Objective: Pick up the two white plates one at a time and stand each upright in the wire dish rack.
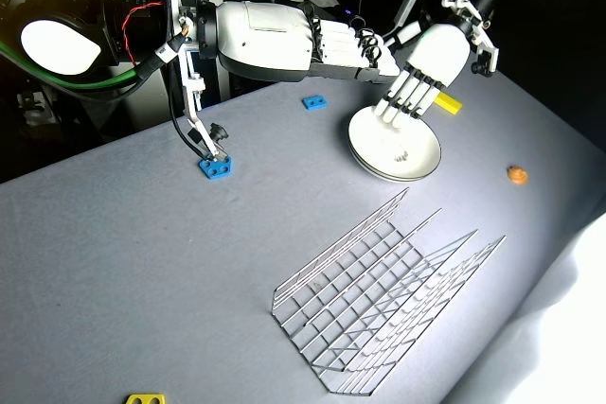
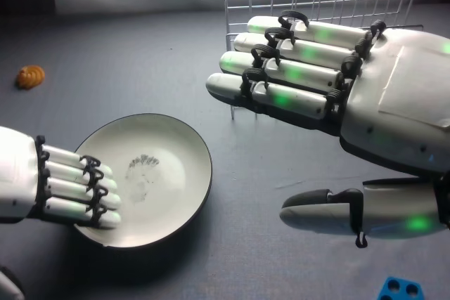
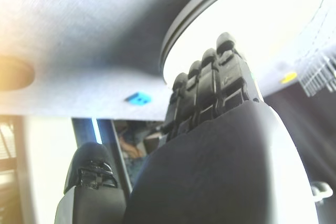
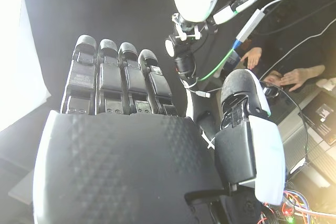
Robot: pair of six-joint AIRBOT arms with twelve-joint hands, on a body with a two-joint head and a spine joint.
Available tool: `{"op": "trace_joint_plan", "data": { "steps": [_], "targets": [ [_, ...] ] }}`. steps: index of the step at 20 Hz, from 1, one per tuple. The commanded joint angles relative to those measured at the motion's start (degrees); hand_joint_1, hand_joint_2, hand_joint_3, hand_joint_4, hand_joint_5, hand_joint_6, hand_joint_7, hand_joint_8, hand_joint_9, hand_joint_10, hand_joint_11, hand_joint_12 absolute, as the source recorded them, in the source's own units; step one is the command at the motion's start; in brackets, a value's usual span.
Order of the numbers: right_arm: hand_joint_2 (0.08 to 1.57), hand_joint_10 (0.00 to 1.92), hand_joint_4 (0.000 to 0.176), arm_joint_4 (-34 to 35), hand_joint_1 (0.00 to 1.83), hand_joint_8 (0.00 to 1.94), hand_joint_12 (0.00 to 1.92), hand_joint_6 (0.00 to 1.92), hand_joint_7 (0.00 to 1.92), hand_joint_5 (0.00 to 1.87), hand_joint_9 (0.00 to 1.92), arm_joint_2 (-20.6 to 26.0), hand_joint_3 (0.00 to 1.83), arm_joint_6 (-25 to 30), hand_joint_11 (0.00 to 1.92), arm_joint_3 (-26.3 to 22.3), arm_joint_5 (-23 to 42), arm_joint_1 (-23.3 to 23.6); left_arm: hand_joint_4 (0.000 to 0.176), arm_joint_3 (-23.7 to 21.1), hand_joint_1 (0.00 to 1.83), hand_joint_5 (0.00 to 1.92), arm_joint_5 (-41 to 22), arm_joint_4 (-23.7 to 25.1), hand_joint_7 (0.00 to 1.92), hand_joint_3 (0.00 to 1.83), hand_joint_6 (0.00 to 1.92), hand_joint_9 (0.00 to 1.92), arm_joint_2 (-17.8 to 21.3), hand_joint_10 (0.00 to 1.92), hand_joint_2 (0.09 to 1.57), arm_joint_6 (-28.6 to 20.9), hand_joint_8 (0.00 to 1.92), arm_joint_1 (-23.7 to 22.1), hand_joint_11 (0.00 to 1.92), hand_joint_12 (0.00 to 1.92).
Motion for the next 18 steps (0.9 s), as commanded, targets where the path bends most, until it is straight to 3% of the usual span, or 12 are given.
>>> {"op": "trace_joint_plan", "data": {
  "steps": [1, 4, 18],
  "targets": [
    [1.22, 0.0, 0.0, 0.36, 0.05, 0.0, 0.0, 0.0, 0.0, 0.0, 0.0, -0.1, 0.01, -0.55, 0.0, -0.37, 7.57, 0.2, 0.0, 0.57, 0.0, 0.05, -1.61, -3.61, 0.02, 0.0, 0.0, 0.03, -0.02, 0.0, 1.11, 0.16, 0.0, -0.23, 0.0, 0.18],
    [1.21, 0.0, 0.0, 0.37, 0.05, 0.0, 0.0, 0.0, 0.0, 0.0, 0.0, -0.84, 0.0, -5.13, 0.0, -0.37, 8.58, -0.94, 0.0, 1.78, 0.0, 0.05, -0.37, -3.77, 0.02, 0.0, 0.0, 0.03, -0.42, 0.0, 1.11, 0.04, 0.0, -0.35, 0.0, 0.17],
    [1.22, 0.0, 0.0, 0.37, 0.0, 0.0, 0.0, 0.0, 0.0, 0.0, 0.0, -0.84, 0.0, -5.12, 0.0, -0.36, 8.76, -1.1, 0.0, 5.42, 0.0, 0.05, 0.04, -2.15, 0.01, 0.0, 0.0, 0.02, -1.87, 0.0, 1.11, -0.71, 0.0, 0.81, 0.0, 0.15]
  ]
}}
